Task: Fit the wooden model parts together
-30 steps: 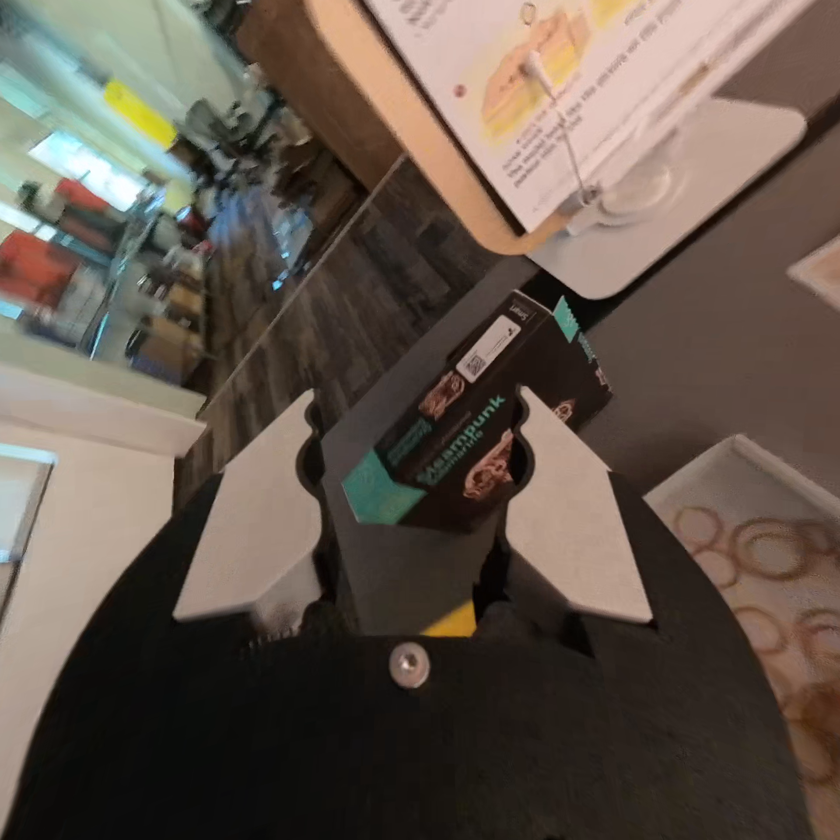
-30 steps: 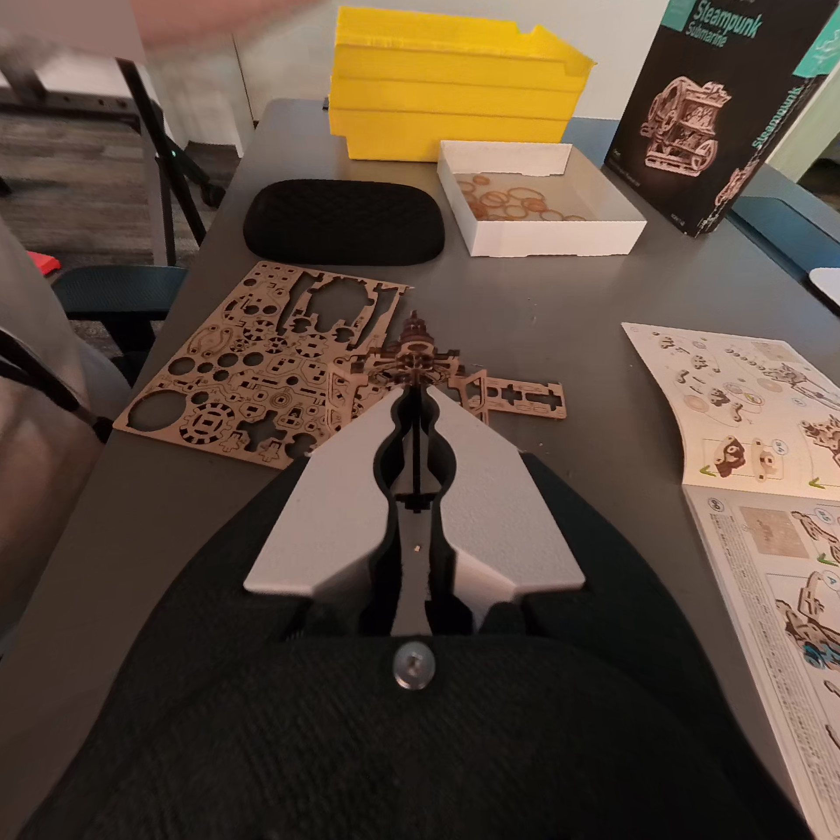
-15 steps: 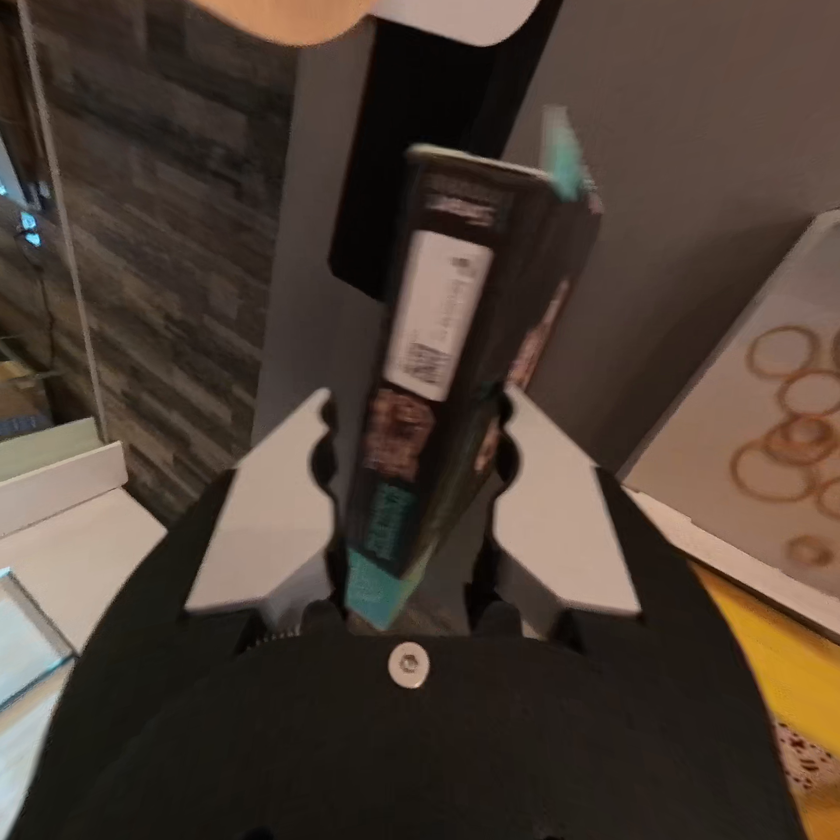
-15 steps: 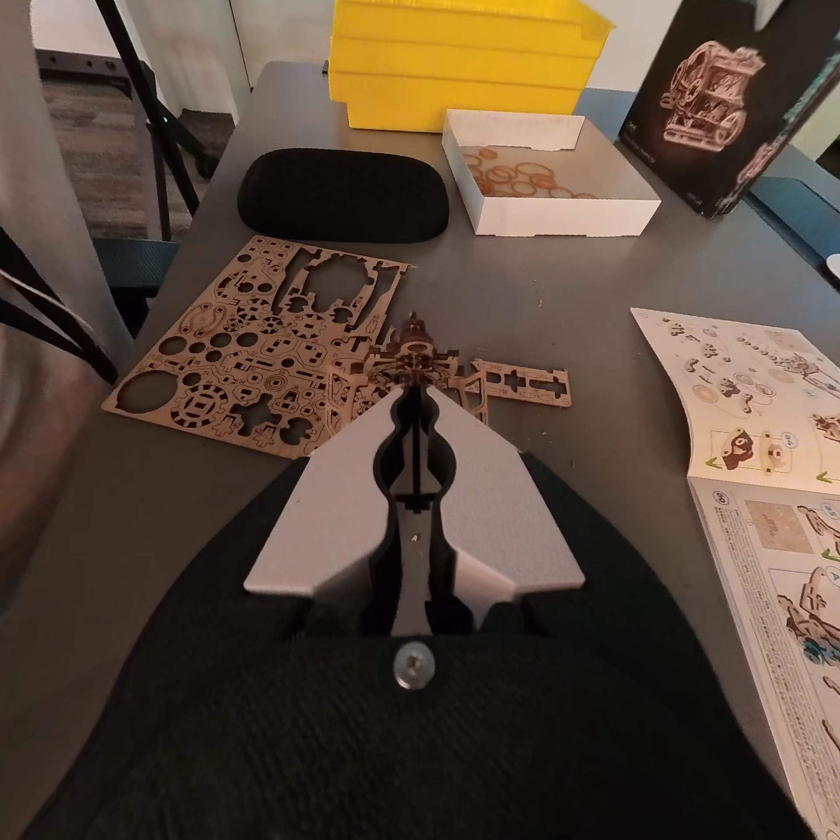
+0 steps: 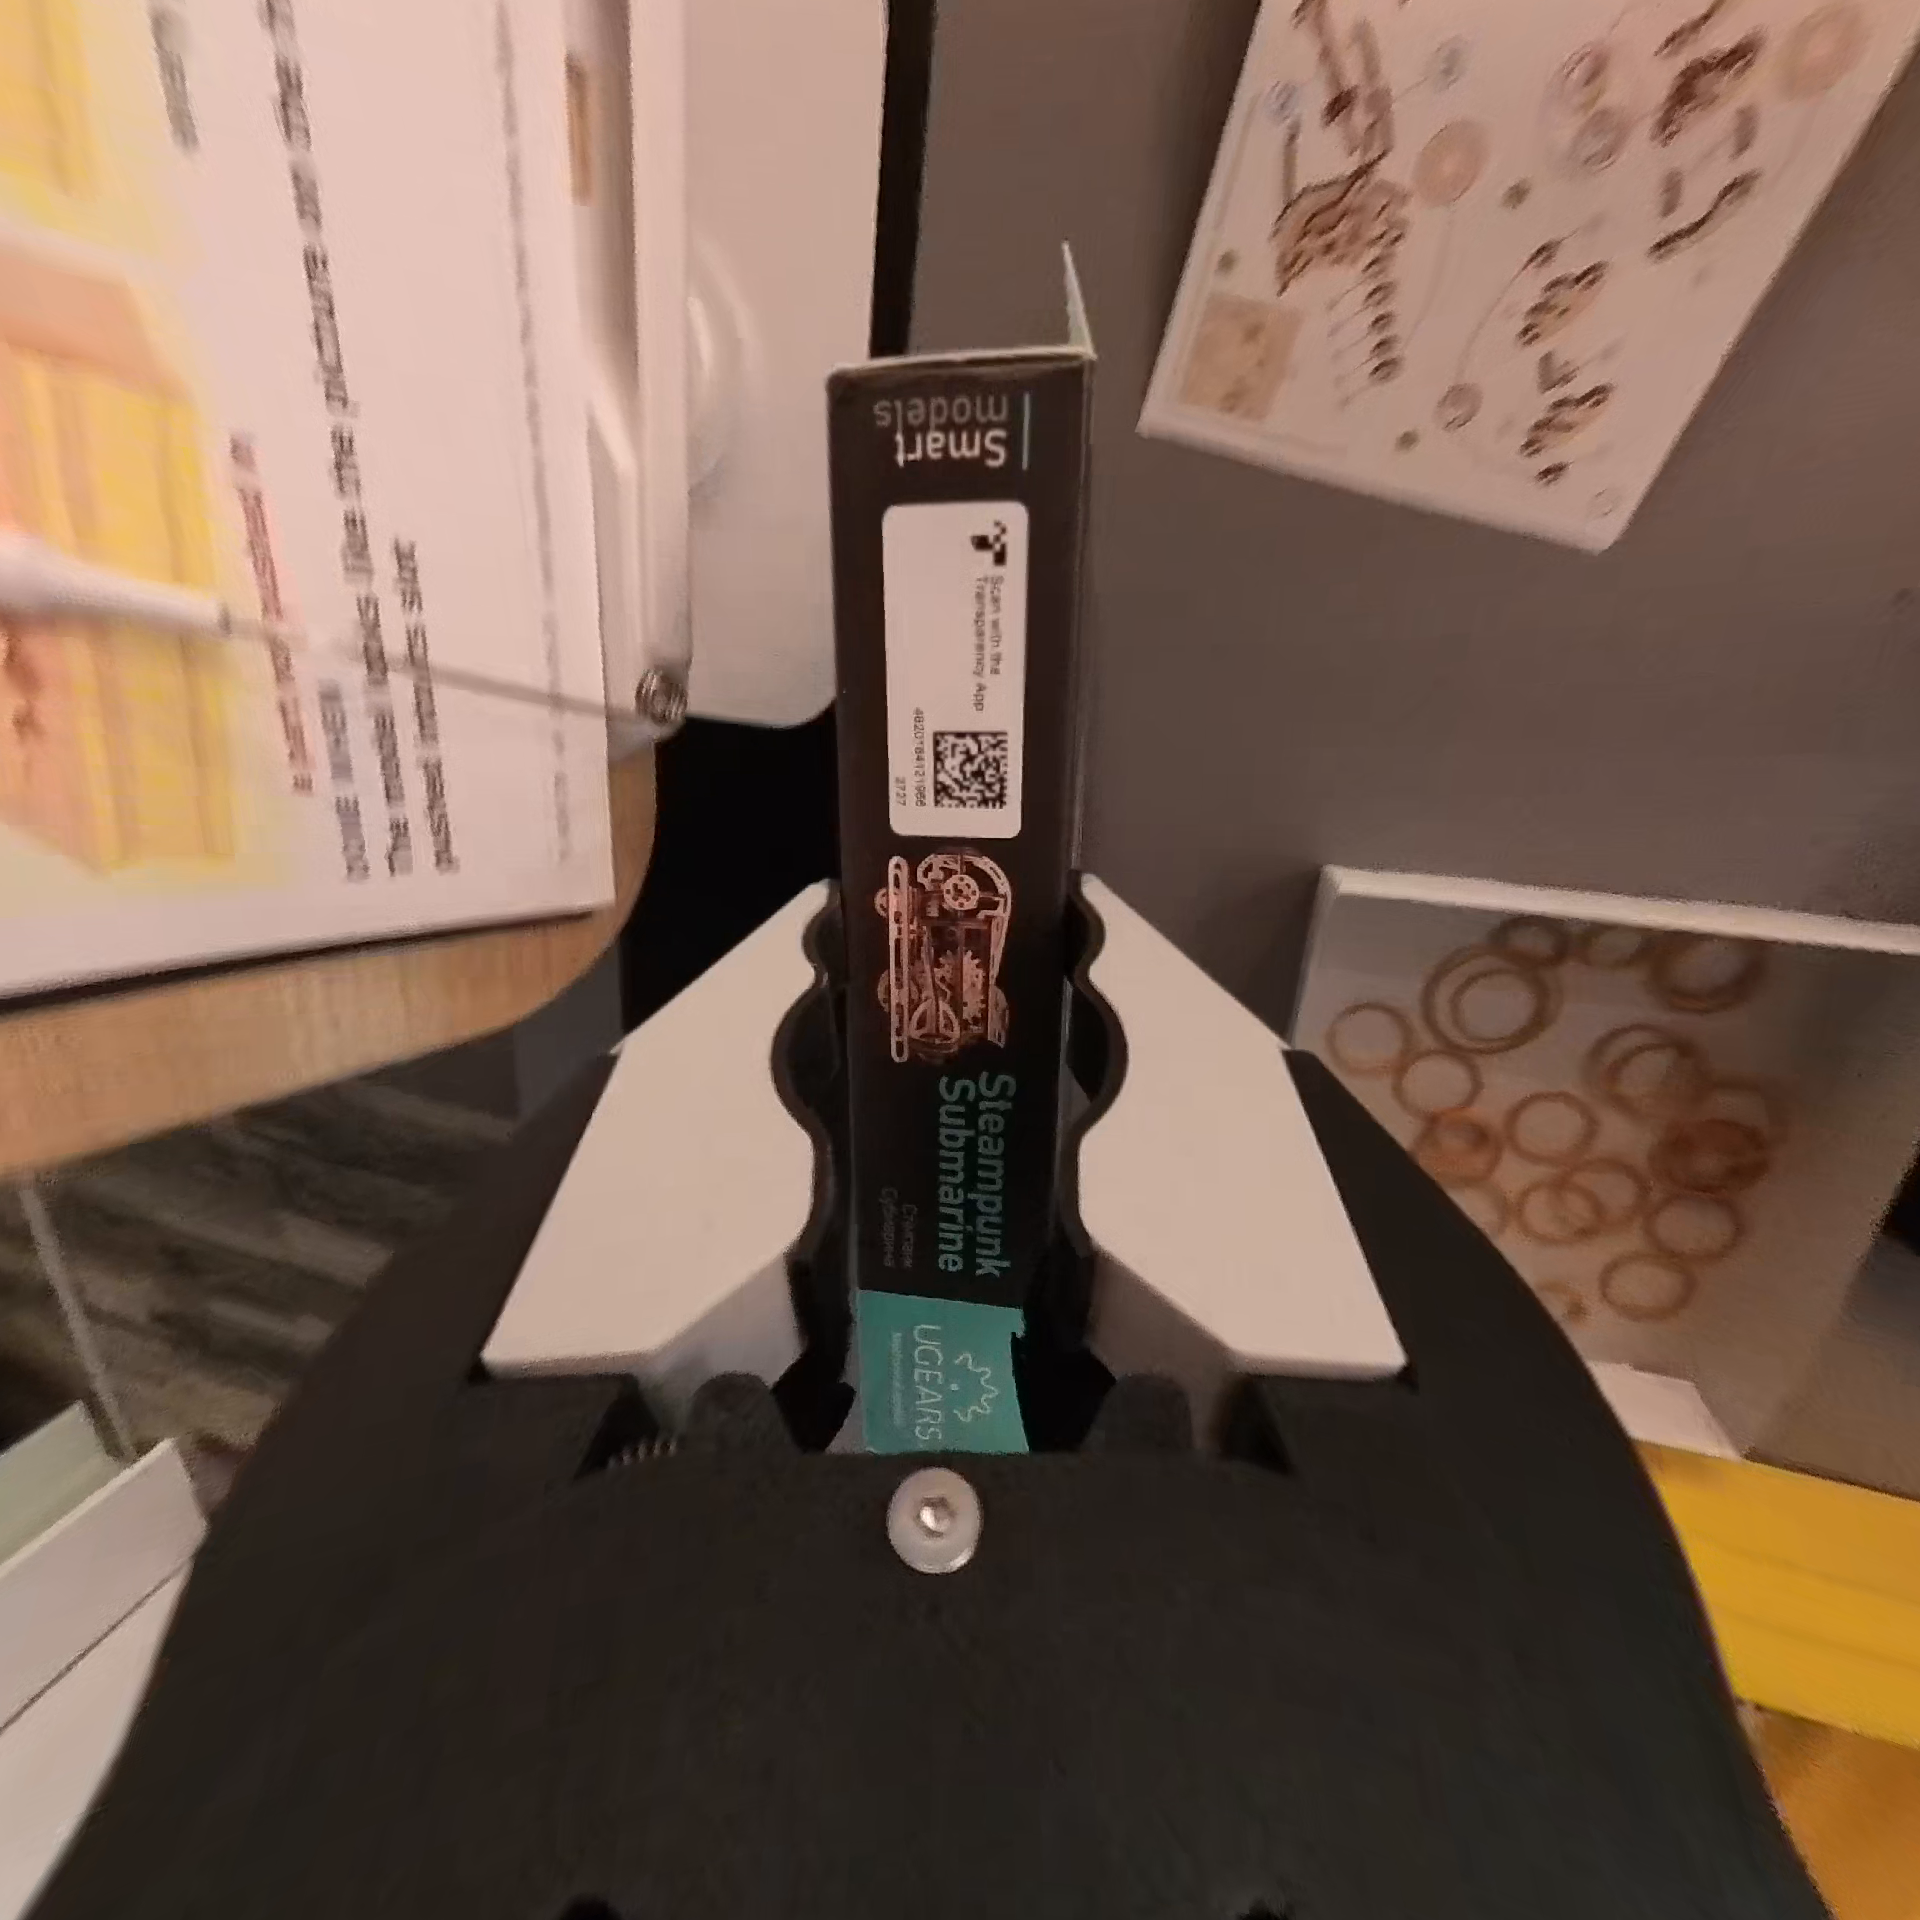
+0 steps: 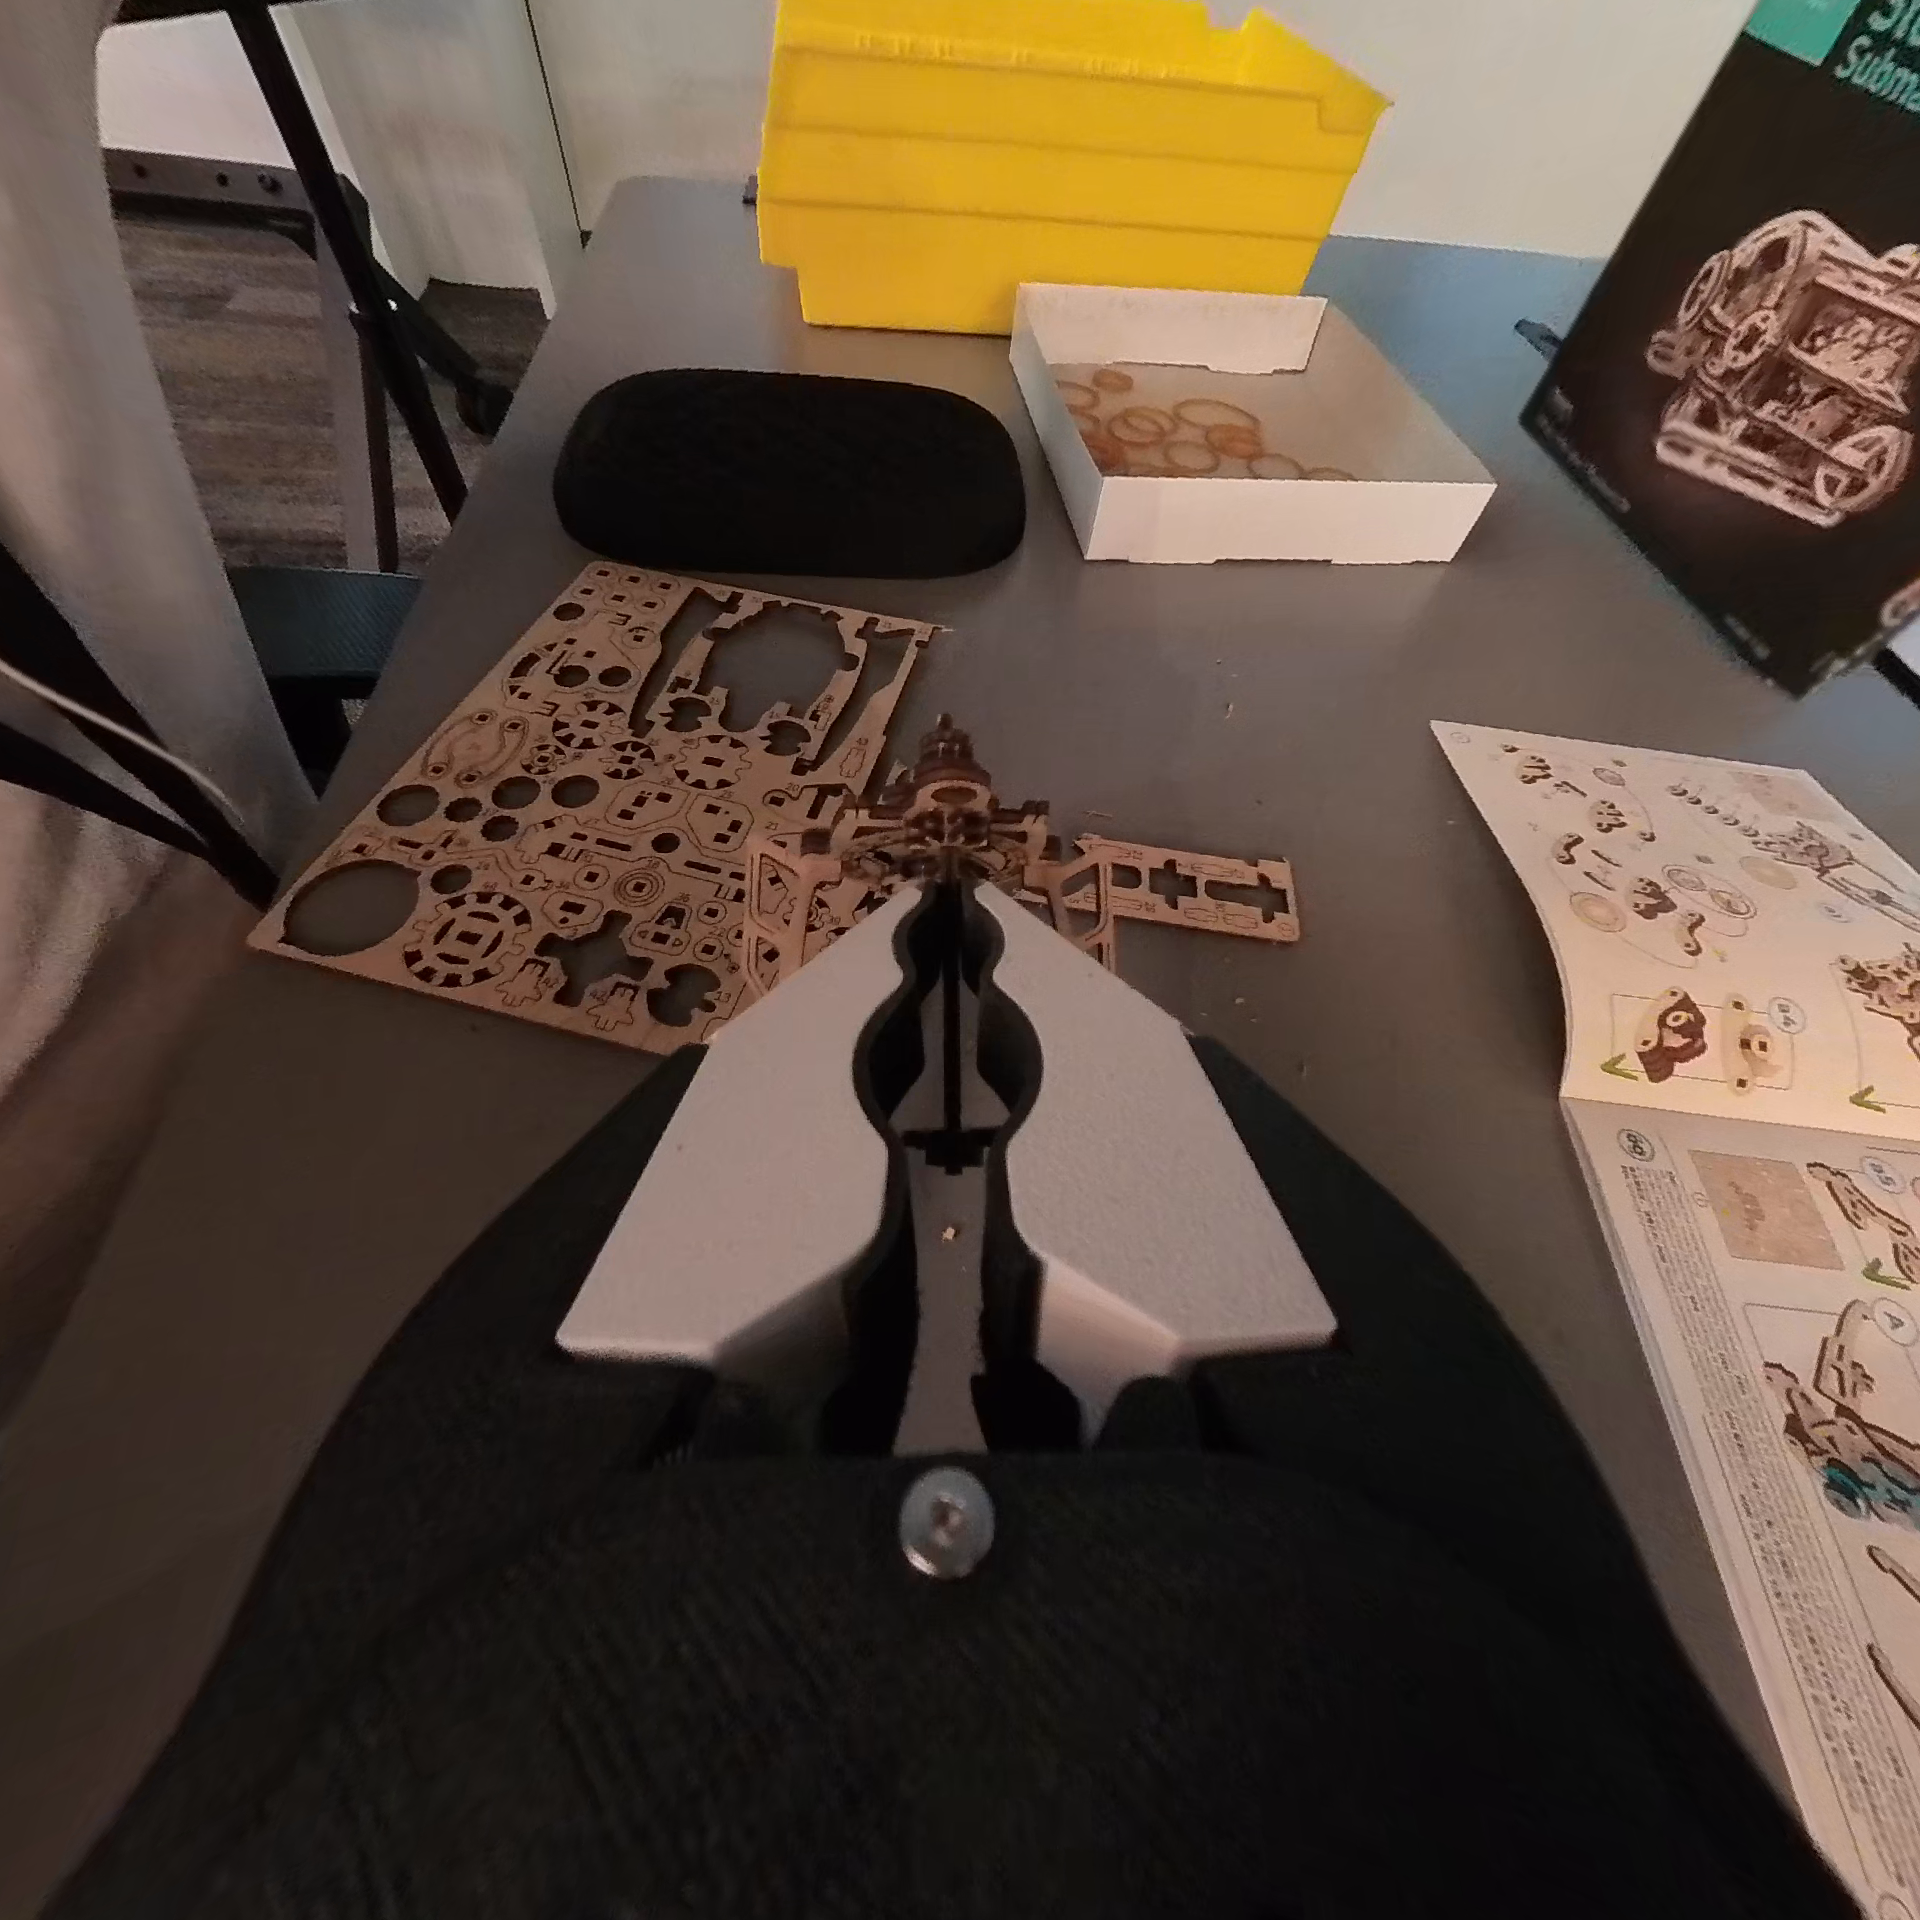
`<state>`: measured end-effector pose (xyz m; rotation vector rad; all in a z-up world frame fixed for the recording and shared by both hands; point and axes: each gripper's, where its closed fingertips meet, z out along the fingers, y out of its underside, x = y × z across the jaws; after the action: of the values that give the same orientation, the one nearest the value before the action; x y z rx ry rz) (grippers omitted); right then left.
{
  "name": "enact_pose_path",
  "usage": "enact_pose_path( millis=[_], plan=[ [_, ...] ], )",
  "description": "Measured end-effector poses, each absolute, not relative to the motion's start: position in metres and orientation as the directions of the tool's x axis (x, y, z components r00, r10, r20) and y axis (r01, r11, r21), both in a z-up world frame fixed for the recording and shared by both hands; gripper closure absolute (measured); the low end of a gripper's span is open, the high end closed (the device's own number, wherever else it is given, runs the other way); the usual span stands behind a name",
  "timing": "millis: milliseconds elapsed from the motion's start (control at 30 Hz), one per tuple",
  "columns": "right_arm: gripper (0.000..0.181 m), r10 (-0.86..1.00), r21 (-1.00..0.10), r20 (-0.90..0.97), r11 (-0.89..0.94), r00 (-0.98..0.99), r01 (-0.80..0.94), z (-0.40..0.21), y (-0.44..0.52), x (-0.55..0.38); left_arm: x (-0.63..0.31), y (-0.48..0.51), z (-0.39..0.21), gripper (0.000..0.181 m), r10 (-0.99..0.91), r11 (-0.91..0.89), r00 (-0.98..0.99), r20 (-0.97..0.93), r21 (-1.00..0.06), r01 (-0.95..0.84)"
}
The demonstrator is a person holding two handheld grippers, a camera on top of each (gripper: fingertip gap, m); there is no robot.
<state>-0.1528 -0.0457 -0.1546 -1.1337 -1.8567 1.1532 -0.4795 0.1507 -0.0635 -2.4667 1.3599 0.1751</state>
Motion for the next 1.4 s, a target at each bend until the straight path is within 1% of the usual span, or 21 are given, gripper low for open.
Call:
enact_pose_path(
  millis=[133, 200, 267, 400, 467, 533, 600, 833, 933, 967, 1067, 1133, 1200, 1267, 1400],
  plan=[
    [0.181, 0.911, -0.919, 0.091, 0.232, -0.402, 0.319, -0.154, -0.046, -0.152, -0.451, 0.17, -0.062, 0.14, -0.827, -0.452, 0.512, -0.233, -0.266, -0.852],
    [0.181, 0.911, -0.918, 0.09, 0.233, -0.403, 0.321, -0.154, -0.046, -0.152, -0.444, 0.174, -0.068, 0.14, -0.839, -0.451, 0.504, -0.204, -0.255, -0.855],
    [0.181, 0.91, -0.918, 0.089, 0.233, -0.406, 0.322, -0.155, -0.047, -0.152, -0.441, 0.177, -0.075, 0.139, -0.849, -0.447, 0.489, -0.199, -0.223, -0.866],
    [0.181, 0.91, -0.919, 0.08, 0.225, -0.407, 0.323, -0.155, -0.046, -0.152, -0.445, 0.188, -0.074, 0.138, -0.83, -0.46, 0.496, -0.255, -0.189, -0.867],
    [0.181, 0.909, -0.919, 0.085, 0.23, -0.408, 0.32, -0.154, -0.047, -0.152, -0.449, 0.192, -0.073, 0.131, -0.816, -0.454, 0.487, -0.311, -0.176, -0.873],
    [0.181, 0.907, -0.919, 0.087, 0.233, -0.411, 0.318, -0.154, -0.048, -0.152, -0.45, 0.191, -0.072, 0.132, -0.814, -0.444, 0.474, -0.335, -0.168, -0.88],
    [0.181, 0.907, -0.919, 0.088, 0.233, -0.412, 0.317, -0.154, -0.048, -0.152, -0.453, 0.191, -0.069, 0.129, -0.807, -0.438, 0.466, -0.363, -0.161, -0.884],
    [0.181, 0.907, -0.919, 0.094, 0.238, -0.411, 0.314, -0.153, -0.048, -0.152, -0.47, 0.189, -0.053, 0.126, -0.739, -0.46, 0.507, -0.444, -0.217, -0.861],
    [0.181, 0.906, -0.919, 0.098, 0.241, -0.412, 0.311, -0.152, -0.049, -0.151, -0.475, 0.187, -0.043, 0.127, -0.691, -0.465, 0.555, -0.463, -0.302, -0.832],
    [0.18, 0.906, -0.919, 0.099, 0.242, -0.412, 0.311, -0.152, -0.049, -0.151, -0.474, 0.186, -0.038, 0.127, -0.673, -0.462, 0.579, -0.461, -0.349, -0.815],
    [0.181, 0.906, -0.92, 0.102, 0.243, -0.411, 0.307, -0.15, -0.049, -0.151, -0.461, 0.18, -0.013, 0.125, -0.588, -0.434, 0.688, -0.425, -0.551, -0.713],
    [0.181, 0.906, -0.921, 0.107, 0.246, -0.409, 0.303, -0.149, -0.049, -0.151, -0.449, 0.174, 0.01, 0.122, -0.517, -0.378, 0.761, -0.391, -0.694, -0.613],
    [0.181, 0.908, -0.921, 0.111, 0.246, -0.405, 0.3, -0.148, -0.049, -0.151, -0.442, 0.165, 0.03, 0.119, -0.414, -0.333, 0.839, -0.352, -0.8, -0.499],
    [0.181, 0.91, -0.922, 0.112, 0.245, -0.399, 0.3, -0.148, -0.048, -0.152, -0.435, 0.15, 0.04, 0.117, -0.328, -0.297, 0.897, -0.298, -0.868, -0.397],
    [0.181, 0.916, -0.924, 0.113, 0.239, -0.384, 0.299, -0.147, -0.046, -0.153, -0.423, 0.115, 0.036, 0.114, -0.136, -0.246, 0.977, -0.163, -0.95, -0.192]
  ],
)
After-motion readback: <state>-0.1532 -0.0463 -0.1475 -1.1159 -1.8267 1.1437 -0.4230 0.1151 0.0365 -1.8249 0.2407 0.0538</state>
